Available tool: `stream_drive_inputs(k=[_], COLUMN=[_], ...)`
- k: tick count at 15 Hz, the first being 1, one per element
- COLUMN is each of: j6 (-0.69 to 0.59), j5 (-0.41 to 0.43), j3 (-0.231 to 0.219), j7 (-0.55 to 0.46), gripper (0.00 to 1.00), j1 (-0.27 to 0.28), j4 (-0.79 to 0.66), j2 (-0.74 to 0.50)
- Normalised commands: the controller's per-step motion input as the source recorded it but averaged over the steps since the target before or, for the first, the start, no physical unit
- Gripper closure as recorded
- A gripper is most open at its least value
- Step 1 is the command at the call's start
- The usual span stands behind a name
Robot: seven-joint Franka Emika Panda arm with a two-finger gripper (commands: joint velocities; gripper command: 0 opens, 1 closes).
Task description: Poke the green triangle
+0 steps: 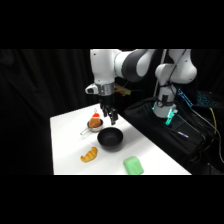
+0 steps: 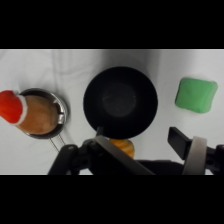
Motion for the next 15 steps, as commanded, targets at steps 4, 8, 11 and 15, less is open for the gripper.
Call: stream_drive_inputs(k=[4,8,11,15], j6=[0.03,0.1,0.14,0.13], j5=[-0.019,0.001,-0.018,-0.037], j3=[0.051,0.112,0.104,0.077], j7=[0.11,0.33,0.44,0.37], gripper=[0.0,0.0,0.0,0.0], j1=[0.03,0.134,0.163,0.151], j4=[-0.02,0.01,0.09,0.15], j2=[-0.02,0.01,0.1,0.18])
